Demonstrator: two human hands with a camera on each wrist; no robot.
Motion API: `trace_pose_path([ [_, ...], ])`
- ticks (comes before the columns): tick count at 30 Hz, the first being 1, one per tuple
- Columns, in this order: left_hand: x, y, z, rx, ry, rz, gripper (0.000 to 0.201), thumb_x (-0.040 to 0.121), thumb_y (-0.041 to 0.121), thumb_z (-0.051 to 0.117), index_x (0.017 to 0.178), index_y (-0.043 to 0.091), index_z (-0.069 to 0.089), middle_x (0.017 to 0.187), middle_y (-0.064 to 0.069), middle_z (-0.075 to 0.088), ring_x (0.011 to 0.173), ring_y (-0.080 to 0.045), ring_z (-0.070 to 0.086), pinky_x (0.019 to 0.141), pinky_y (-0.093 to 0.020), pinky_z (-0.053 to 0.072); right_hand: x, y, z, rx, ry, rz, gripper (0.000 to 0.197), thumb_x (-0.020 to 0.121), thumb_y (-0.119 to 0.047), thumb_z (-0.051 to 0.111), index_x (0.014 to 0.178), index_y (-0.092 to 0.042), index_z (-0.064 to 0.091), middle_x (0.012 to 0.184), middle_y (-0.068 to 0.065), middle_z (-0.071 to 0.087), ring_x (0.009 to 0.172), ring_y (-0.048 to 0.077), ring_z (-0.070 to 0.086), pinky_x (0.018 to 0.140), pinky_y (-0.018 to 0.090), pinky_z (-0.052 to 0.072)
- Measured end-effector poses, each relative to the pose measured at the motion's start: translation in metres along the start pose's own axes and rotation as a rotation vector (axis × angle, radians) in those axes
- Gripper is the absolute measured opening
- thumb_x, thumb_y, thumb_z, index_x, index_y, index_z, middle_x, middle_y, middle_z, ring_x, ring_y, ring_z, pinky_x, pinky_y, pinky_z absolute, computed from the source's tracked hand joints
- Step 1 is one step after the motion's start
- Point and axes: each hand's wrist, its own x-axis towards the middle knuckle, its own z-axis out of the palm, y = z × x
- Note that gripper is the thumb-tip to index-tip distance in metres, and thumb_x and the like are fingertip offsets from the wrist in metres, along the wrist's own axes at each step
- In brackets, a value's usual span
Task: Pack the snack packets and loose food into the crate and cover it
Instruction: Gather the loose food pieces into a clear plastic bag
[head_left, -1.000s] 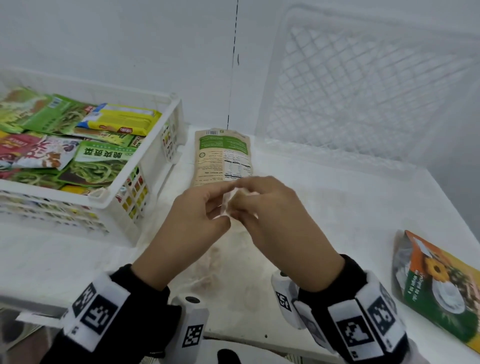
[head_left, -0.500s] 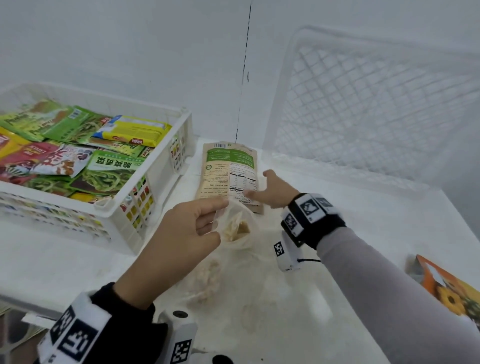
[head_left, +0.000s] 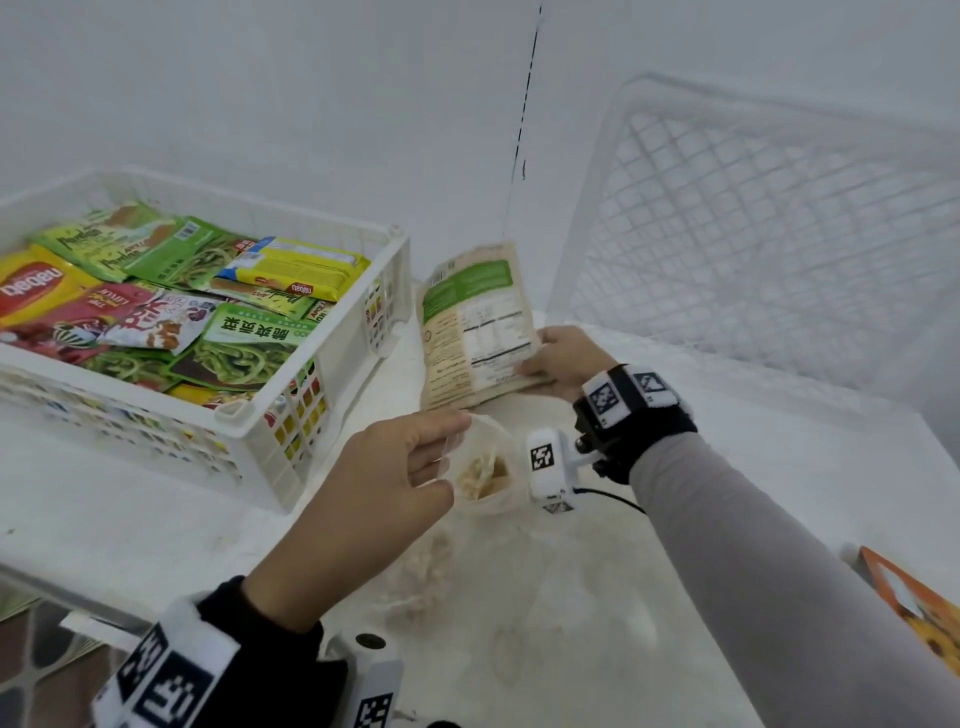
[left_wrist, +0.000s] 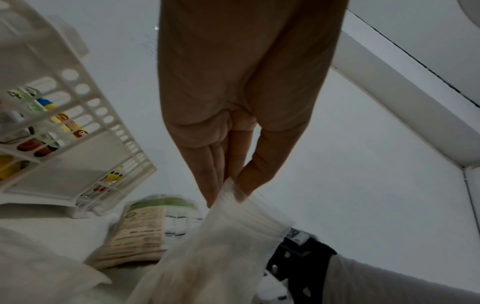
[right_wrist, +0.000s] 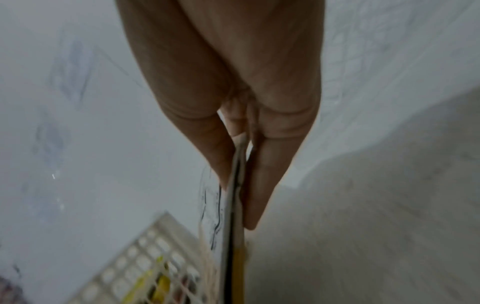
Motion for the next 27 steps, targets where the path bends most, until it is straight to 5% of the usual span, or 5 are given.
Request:
trace_pose_path([
  [5, 0.0, -0.003, -0.001, -0.021, -0.005, -0.007, 0.06, 0.077, -0.016, 0.055, 0.127, 0.018, 0.056, 0.112, 0.016, 0.06, 0.106, 0.015, 0.053, 0.084, -0.003, 0.042, -0.033, 0.007, -0.035, 0.236, 0.074, -0.14, 0.028, 0.088, 0.014, 0.046, 0.087, -0.013, 0.052, 0.093, 0.01, 0.064, 0.081, 0.023, 0.065, 0.055, 0.027, 0.059],
  [17, 0.01, 0.001, 0.004, -0.016, -0.033, 0.023, 0.058, 0.08, -0.013, 0.056, 0.13, 0.017, 0.055, 0.125, 0.002, 0.06, 0.115, 0.002, 0.054, 0.092, -0.008, 0.043, -0.092, 0.115, -0.07, 0.396, 0.213, 0.117, 0.023, 0.087, 0.014, 0.05, 0.098, -0.005, 0.057, 0.097, 0.015, 0.068, 0.081, 0.022, 0.067, 0.06, 0.028, 0.06],
  [20, 0.016, 0.003, 0.001, -0.019, -0.028, 0.018, 0.056, 0.081, -0.011, 0.055, 0.129, 0.018, 0.056, 0.126, -0.002, 0.06, 0.114, 0.0, 0.055, 0.093, -0.011, 0.044, -0.089, 0.116, -0.07, 0.302, 0.248, 0.116, 0.029, 0.083, 0.012, 0.058, 0.109, -0.001, 0.056, 0.104, 0.018, 0.067, 0.083, 0.025, 0.068, 0.071, 0.031, 0.059],
  [24, 0.024, 0.003, -0.004, -0.026, -0.017, 0.024, 0.056, 0.081, -0.013, 0.053, 0.13, 0.015, 0.055, 0.128, -0.003, 0.059, 0.117, -0.002, 0.054, 0.097, -0.017, 0.045, -0.085, 0.106, -0.068, -0.07, 0.391, 0.141, 0.063, 0.085, -0.004, 0.064, 0.14, 0.003, 0.034, 0.135, 0.021, 0.049, 0.118, 0.033, 0.053, 0.095, 0.04, 0.046],
  [27, 0.029, 0.003, -0.009, -0.017, 0.019, 0.041, 0.055, 0.082, -0.012, 0.053, 0.13, 0.015, 0.055, 0.128, -0.001, 0.059, 0.116, 0.001, 0.054, 0.092, -0.009, 0.044, -0.085, 0.08, -0.062, -0.4, 0.521, -0.038, 0.053, 0.085, -0.01, 0.06, 0.136, -0.004, 0.044, 0.135, 0.015, 0.051, 0.117, 0.026, 0.051, 0.088, 0.029, 0.042],
])
